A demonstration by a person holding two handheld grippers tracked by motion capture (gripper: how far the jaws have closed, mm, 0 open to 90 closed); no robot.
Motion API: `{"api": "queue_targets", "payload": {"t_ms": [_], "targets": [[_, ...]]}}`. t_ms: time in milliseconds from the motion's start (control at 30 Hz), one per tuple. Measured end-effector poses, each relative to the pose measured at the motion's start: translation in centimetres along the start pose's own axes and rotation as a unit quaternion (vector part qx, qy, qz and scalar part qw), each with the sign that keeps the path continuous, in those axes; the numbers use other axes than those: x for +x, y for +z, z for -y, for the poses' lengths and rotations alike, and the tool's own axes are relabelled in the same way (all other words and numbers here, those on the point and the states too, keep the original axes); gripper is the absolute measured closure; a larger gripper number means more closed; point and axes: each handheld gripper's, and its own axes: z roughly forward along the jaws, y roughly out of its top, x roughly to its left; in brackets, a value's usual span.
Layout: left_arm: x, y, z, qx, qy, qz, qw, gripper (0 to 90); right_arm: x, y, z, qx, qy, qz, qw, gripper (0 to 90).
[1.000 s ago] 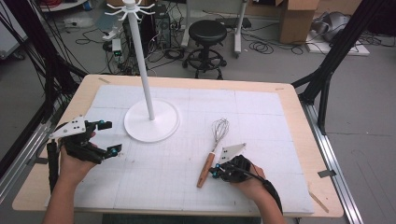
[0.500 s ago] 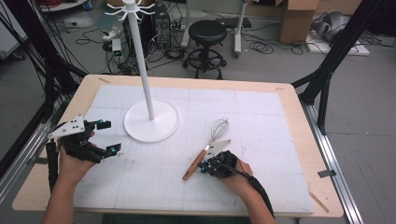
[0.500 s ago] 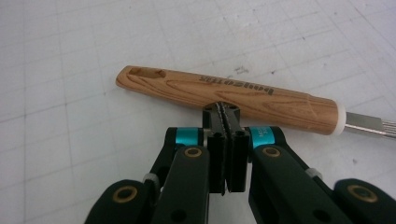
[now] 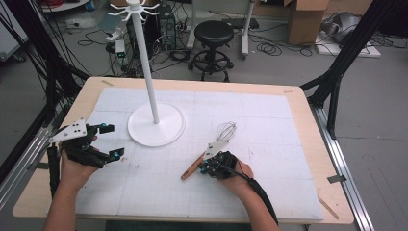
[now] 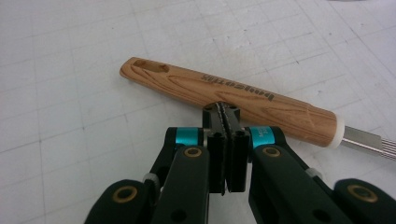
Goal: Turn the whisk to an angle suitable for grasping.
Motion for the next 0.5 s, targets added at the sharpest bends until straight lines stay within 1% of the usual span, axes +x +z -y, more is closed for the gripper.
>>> {"api": "queue_targets", "payload": {"t_ms": [133,200,233,267,333,367,433,467,500], "targets": [[0.0,0.0,0.0,0.002,0.002,0.0,1.0,1.8,0.0,-0.1,-0.1,0.0,0.0,-0.004,1.0,89.0],[0.0,-0.1,0.0,0.001,0.001,0.0,1.0,1.8,-0.2,-0.7,-0.1,-0.014,0.002,-0.002,0.9999,89.0],[0.0,-0.1,0.0,0.002,0.001,0.0,1.0,1.8,-0.3,-1.1,-0.1,-0.024,0.01,0.001,0.9997,89.0],[0.0,-0.1,0.0,0.002,0.002,0.0,1.0,1.8,-0.4,-1.3,-0.1,-0.03,0.01,0.002,0.9995,89.0],[0.0,-0.1,0.0,0.002,0.002,0.0,1.0,1.8,-1.0,-2.0,-0.2,-0.038,0.022,0.02,0.9988,89.0],[0.0,-0.1,0.0,0.002,0.001,0.0,1.0,1.8,-1.3,-2.2,-0.2,-0.039,0.027,0.025,0.9986,89.0],[0.0,-0.1,0.0,0.001,0.001,0.001,1.0,1.8,-2.1,-2.6,-0.5,-0.047,0.039,0.045,0.9971,89.0],[0.0,-0.2,0.0,0.001,0.001,0.0,1.0,1.8,-2.4,-2.6,-0.5,-0.049,0.044,0.048,0.9967,89.0],[0.0,-0.2,0.0,0.001,0.001,-0.001,1.0,1.8,-2.8,-2.7,-0.7,-0.052,0.049,0.057,0.9958,89.0]]}}
